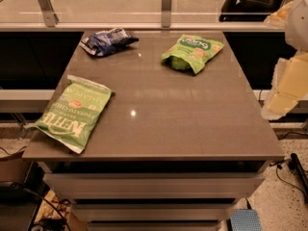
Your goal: Move green rice chip bag near green jalapeno chip bag
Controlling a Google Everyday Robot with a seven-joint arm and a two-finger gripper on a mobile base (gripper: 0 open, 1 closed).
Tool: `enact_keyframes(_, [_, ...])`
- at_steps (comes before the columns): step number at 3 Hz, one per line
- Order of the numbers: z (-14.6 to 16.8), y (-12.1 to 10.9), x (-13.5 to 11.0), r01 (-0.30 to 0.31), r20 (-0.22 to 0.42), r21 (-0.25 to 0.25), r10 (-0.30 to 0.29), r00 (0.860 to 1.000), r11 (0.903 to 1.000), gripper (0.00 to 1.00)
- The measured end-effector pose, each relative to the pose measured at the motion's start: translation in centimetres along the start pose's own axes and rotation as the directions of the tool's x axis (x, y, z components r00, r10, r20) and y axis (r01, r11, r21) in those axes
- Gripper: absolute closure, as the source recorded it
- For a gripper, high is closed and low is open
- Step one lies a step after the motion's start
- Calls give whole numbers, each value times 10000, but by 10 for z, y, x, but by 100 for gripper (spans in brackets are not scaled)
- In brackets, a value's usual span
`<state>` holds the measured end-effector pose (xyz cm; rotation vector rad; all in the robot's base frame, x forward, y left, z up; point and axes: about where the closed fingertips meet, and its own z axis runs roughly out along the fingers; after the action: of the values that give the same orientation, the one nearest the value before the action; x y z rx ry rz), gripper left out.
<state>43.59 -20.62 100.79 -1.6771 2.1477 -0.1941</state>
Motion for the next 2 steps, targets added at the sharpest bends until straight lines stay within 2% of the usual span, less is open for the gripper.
enact_keyframes(1, [-3,-2,-1,86,103,56,-87,9999,9999,0])
enact_keyframes(2, [-8,-12,-1,560,340,117,-564,9978,9984,0])
